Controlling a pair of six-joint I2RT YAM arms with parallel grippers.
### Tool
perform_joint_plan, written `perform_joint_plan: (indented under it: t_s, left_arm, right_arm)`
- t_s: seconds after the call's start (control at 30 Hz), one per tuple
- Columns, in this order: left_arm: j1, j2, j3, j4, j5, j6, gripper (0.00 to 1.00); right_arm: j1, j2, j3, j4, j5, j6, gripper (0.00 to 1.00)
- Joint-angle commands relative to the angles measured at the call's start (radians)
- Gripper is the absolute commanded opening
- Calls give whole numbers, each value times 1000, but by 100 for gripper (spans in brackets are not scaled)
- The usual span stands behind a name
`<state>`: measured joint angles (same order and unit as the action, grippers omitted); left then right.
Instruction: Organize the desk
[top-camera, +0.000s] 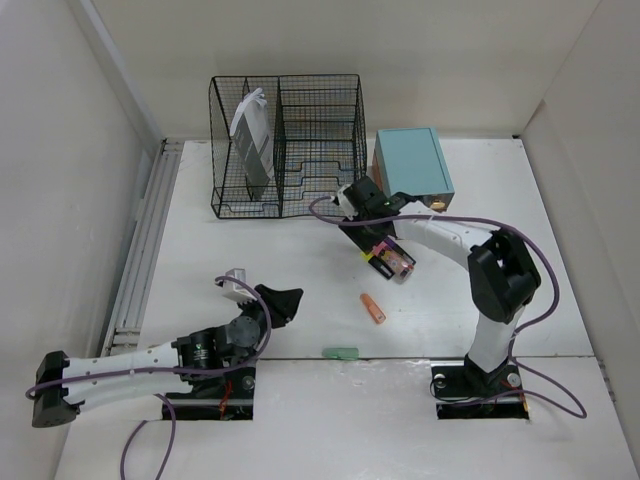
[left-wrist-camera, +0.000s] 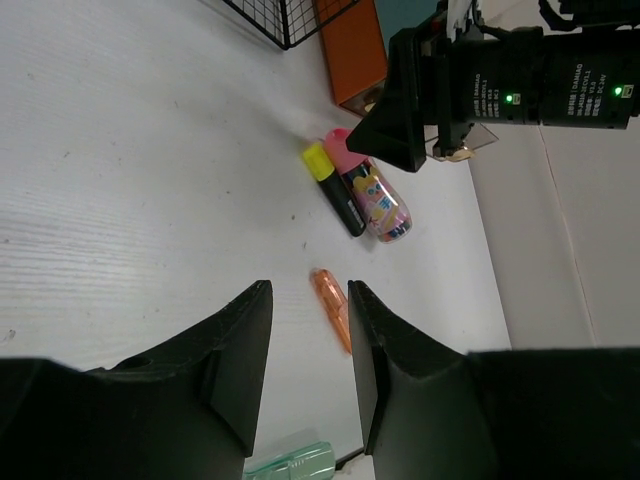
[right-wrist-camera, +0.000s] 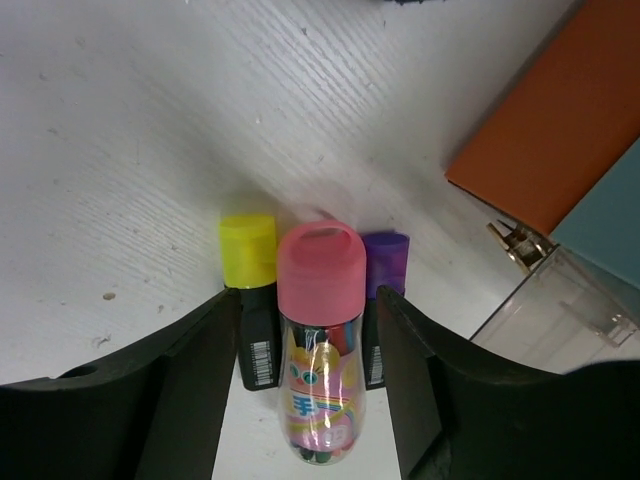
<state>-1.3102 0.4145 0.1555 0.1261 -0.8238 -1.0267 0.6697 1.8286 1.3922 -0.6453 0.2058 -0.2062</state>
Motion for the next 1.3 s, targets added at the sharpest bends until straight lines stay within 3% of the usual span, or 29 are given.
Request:
perform_joint_plan:
  t_s: [0.0,0.8,1.27]
  left_arm:
    - [-6,-22,-10,-8,-26,-3,33]
    - [-6,-31,-1,-8,-35,7,33]
    - [-6,-40,-1,-5,-44,27,33]
  right_arm:
    - [10,1,-27,19,38,47,62]
    - [10,64,-71,58,113,65,61]
    - [30,20,-104,-54,4,16,55]
